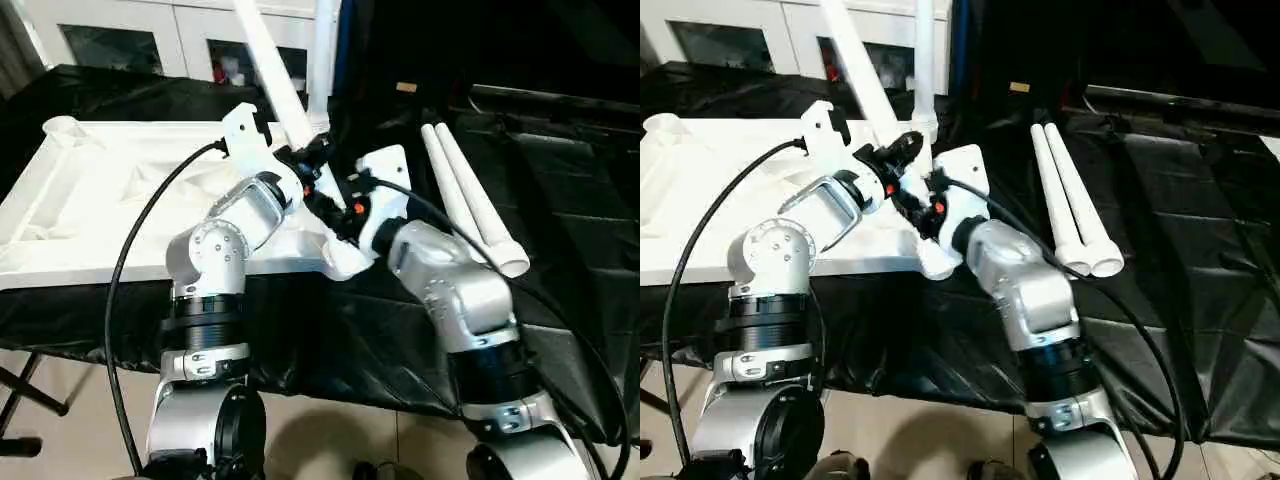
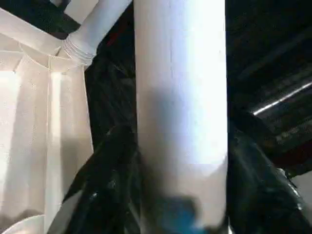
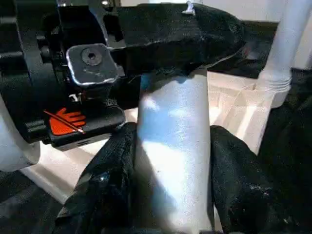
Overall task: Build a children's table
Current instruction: Pick table leg
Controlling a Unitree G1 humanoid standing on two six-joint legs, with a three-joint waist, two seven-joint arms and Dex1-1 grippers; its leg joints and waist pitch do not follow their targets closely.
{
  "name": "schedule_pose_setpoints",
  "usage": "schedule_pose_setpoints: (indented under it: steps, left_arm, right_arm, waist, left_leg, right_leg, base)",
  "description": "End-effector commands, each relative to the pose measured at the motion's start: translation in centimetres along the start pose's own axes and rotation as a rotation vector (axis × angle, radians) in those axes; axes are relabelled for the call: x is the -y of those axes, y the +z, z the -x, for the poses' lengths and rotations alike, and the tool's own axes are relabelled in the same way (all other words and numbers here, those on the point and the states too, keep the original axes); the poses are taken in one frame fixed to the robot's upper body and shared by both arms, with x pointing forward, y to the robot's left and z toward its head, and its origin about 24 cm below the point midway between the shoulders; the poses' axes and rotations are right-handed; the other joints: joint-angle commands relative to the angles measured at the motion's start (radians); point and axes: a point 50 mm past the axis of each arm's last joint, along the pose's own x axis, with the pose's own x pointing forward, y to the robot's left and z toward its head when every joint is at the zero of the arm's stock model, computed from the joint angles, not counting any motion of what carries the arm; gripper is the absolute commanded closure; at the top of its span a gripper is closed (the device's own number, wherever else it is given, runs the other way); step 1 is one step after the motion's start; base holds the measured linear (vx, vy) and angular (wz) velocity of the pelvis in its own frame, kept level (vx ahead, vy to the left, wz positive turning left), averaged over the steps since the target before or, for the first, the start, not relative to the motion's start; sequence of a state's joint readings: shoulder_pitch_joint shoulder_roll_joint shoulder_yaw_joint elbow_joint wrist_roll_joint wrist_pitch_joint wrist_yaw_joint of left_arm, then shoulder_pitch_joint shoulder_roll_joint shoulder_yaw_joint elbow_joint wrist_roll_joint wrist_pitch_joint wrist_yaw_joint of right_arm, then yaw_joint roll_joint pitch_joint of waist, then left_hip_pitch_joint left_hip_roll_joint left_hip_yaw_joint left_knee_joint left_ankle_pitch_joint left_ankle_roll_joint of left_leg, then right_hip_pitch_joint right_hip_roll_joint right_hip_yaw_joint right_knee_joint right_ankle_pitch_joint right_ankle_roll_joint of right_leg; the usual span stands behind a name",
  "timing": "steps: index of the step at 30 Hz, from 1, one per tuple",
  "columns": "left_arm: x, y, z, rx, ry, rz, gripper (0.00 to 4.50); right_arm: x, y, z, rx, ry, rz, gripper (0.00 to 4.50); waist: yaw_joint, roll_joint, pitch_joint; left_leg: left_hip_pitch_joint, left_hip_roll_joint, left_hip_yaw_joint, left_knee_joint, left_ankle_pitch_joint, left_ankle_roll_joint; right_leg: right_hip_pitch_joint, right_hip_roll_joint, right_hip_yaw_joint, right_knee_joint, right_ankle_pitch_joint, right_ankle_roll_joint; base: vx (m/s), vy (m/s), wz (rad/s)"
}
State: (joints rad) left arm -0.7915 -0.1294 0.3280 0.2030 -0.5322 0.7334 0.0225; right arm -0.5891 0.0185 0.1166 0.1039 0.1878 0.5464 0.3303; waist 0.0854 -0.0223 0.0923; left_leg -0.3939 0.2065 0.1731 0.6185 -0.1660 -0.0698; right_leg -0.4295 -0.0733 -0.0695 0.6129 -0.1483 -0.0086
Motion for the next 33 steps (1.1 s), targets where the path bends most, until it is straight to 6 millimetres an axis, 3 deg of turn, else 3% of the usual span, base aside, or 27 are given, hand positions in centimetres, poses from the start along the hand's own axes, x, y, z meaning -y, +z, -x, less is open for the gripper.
schedule_pose_setpoints:
  steps: [1, 4, 7, 10, 16, 22, 25, 28, 30, 33]
  left_arm:
    - [0.9, -0.1, -0.5, -0.002, 0.002, -0.007, 2.19]
    - [1.0, 0.1, -0.6, 0.015, -0.002, -0.004, 2.53]
    - [1.1, 0.2, -0.6, 0.027, -0.014, -0.011, 2.58]
    - [1.2, 0.6, -0.7, 0.049, -0.037, -0.035, 2.62]
    - [0.9, 1.8, -0.4, 0.072, -0.124, -0.107, 2.64]
    - [0.9, 2.1, 0.8, -0.011, -0.462, -0.174, 2.64]
    - [1.4, 2.0, 1.6, -0.047, -0.608, -0.151, 2.64]
    - [2.1, 1.8, 2.4, -0.083, -0.763, -0.115, 2.64]
    - [2.9, 1.7, 3.1, -0.126, -0.896, -0.125, 2.64]
    - [3.5, 1.6, 3.3, -0.141, -0.953, -0.130, 2.64]
  right_arm:
    - [-0.4, 1.6, -0.2, 0.065, 0.002, 0.056, 2.68]
    - [-0.6, 1.9, -0.4, 0.080, -0.005, 0.083, 2.68]
    - [-0.7, 2.1, -0.5, 0.098, -0.003, 0.102, 2.68]
    - [-0.3, 2.3, -0.5, 0.111, 0.005, 0.072, 1.98]
    - [2.1, 2.3, 0.8, 0.053, 0.079, 0.002, 1.43]
    - [5.2, 2.4, 3.5, -0.046, 0.293, -0.092, 1.05]
    - [5.4, 2.5, 4.1, -0.054, 0.393, -0.133, 1.04]
    - [5.2, 2.5, 4.6, -0.064, 0.497, -0.154, 1.04]
    - [4.9, 2.1, 5.0, -0.101, 0.594, -0.153, 1.04]
    - [4.6, 1.7, 5.2, -0.130, 0.639, -0.151, 1.04]
  waist:
    - [-0.006, 0.015, -0.102]
    - [-0.007, 0.017, -0.101]
    - [-0.009, 0.016, -0.101]
    - [-0.010, 0.014, -0.101]
    - [-0.005, 0.012, -0.104]
    - [-0.001, 0.009, -0.105]
    - [0.001, 0.011, -0.104]
    - [0.002, 0.010, -0.104]
    - [0.002, 0.009, -0.102]
    - [0.001, 0.010, -0.096]
  left_leg:
    - [0.022, 0.009, -0.005, -0.074, -0.208, -0.029]
    - [0.021, 0.008, -0.005, -0.074, -0.218, -0.030]
    - [0.023, 0.008, -0.005, -0.074, -0.228, -0.031]
    - [0.023, 0.008, -0.005, -0.074, -0.230, -0.027]
    - [0.020, 0.006, -0.002, -0.069, -0.180, -0.002]
    - [0.022, 0.008, -0.001, -0.067, -0.169, 0.011]
    - [0.021, 0.012, 0.000, -0.067, -0.166, 0.013]
    - [0.024, 0.011, 0.001, -0.066, -0.182, 0.014]
    - [0.024, 0.013, 0.001, -0.067, -0.192, 0.014]
    - [0.031, 0.014, 0.000, -0.070, -0.236, 0.002]
  right_leg:
    - [0.064, -0.046, 0.038, -0.072, -0.207, -0.129]
    - [0.066, -0.046, 0.039, -0.072, -0.218, -0.129]
    - [0.065, -0.047, 0.039, -0.074, -0.229, -0.126]
    - [0.065, -0.046, 0.038, -0.075, -0.228, -0.126]
    - [0.072, -0.046, 0.040, -0.066, -0.163, -0.149]
    - [0.074, -0.049, 0.040, -0.065, -0.175, -0.179]
    - [0.074, -0.051, 0.040, -0.061, -0.164, -0.213]
    - [0.078, -0.053, 0.039, -0.064, -0.195, -0.223]
    - [0.076, -0.053, 0.038, -0.066, -0.215, -0.224]
    - [0.071, -0.054, 0.037, -0.074, -0.286, -0.212]
  base:
    - [0.000, 0.000, 0.00]
    - [0.000, 0.000, 0.00]
    - [0.000, 0.000, 0.00]
    - [0.000, 0.000, 0.00]
    - [0.000, 0.000, 0.00]
    - [0.000, 0.000, 0.00]
    - [0.000, 0.000, 0.00]
    - [0.000, 0.000, 0.00]
    - [0.000, 0.000, 0.00]
    - [0.000, 0.000, 0.00]
